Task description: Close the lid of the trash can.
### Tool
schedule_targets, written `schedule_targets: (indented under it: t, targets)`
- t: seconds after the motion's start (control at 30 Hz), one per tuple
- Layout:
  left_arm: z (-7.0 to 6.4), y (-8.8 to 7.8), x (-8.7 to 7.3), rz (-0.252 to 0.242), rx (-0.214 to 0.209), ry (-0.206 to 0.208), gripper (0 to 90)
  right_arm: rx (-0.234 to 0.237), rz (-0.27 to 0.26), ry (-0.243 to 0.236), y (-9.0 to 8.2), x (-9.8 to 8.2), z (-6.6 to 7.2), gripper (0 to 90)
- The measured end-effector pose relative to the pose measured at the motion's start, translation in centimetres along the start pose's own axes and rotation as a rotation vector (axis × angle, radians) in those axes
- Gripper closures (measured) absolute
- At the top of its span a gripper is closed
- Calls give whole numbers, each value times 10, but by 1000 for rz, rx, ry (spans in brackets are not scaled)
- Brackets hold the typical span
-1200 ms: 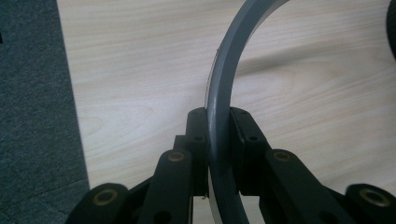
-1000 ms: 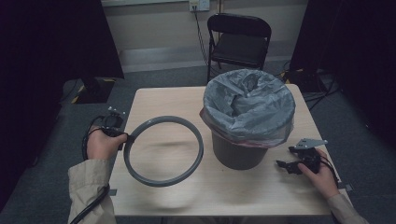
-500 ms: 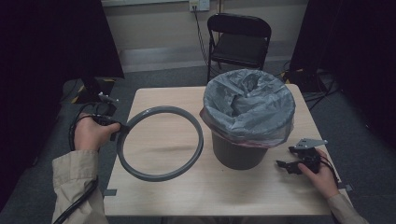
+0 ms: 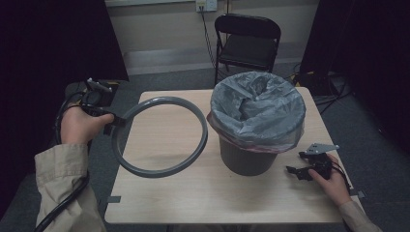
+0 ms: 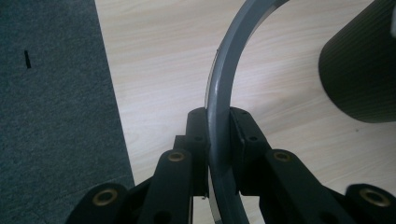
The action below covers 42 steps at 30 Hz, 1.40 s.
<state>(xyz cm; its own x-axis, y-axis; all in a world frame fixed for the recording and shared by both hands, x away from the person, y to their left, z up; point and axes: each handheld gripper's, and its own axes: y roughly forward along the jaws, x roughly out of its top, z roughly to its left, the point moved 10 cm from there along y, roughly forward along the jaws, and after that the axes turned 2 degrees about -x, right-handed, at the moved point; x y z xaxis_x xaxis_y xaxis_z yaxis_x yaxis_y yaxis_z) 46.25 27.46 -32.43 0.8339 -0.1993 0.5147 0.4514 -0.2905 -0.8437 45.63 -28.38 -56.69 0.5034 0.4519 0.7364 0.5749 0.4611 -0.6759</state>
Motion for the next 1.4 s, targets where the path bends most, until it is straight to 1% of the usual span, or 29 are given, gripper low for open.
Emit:
schedule_targets:
  t: [0.07,0.1,0.13,0.17,0.2,0.23,0.3,0.33,0.37,0.43,0.47,0.5,0.6,0.63,0.67,0.7,0.73,0.8,0.83,0.87,0.93,1.0,1.03,1.07,1.1,1.17,1.2,1.3,1.4]
  targets:
    - [-2,-4,4,-4,1,-8,787,0,0,0,0,0,0,141]
    - [-3,-6,6,-7,-6,-3,786,0,0,0,0,0,0,141]
    - [-4,-8,8,-3,-3,-5,787,0,0,0,0,0,0,141]
    - [-3,-11,10,4,4,9,786,0,0,0,0,0,0,141]
    - [-3,-13,12,-2,9,14,786,0,0,0,0,0,0,141]
    - [-6,-16,15,0,3,2,787,0,0,0,0,0,0,141]
    - [-7,-22,20,-1,6,19,787,0,0,0,0,0,0,141]
    - [-9,-23,21,-2,1,9,787,0,0,0,0,0,0,141]
    - [-11,-27,26,-13,2,18,787,0,0,0,0,0,0,141]
    - [-14,-32,31,-19,-4,12,787,0,0,0,0,0,0,141]
    - [-16,-34,35,-32,-5,15,786,0,0,0,0,0,0,141]
    - [-19,-36,37,-30,-11,14,787,0,0,0,0,0,0,141]
    - [-29,-36,45,-42,-29,24,786,0,0,0,0,0,0,142]
    - [-33,-35,48,-56,-32,23,786,0,0,0,0,0,0,141]
    - [-36,-34,50,-52,-43,19,786,0,0,0,0,0,0,141]
    - [-40,-31,53,-54,-48,21,786,0,0,0,0,0,0,141]
    - [-43,-30,56,-62,-45,31,786,0,0,0,0,0,0,141]
    - [-54,-25,63,-63,-64,37,786,0,0,0,0,0,0,141]
    - [-59,-22,66,-56,-65,54,785,0,0,0,0,0,0,141]
    - [-63,-19,68,-51,-71,55,786,0,0,0,0,0,0,141]
    - [-74,-13,76,-56,-81,58,785,0,0,0,0,0,0,141]
    - [-83,-7,82,-60,-91,69,785,0,0,0,0,0,0,141]
    - [-90,-2,86,-55,-100,74,785,0,0,0,0,0,0,141]
    - [-95,0,88,-51,-105,85,785,0,0,0,0,0,0,141]
    - [-100,3,92,-51,-102,97,785,0,0,0,0,0,0,141]
    - [-112,10,98,-41,-107,121,785,0,0,0,0,0,0,141]
    - [-116,13,101,-43,-106,133,785,0,0,0,0,0,0,141]
    - [-131,22,109,-32,-109,157,785,1,0,-2,0,0,0,141]
    - [-143,29,115,-27,-117,166,785,1,2,0,0,0,0,142]
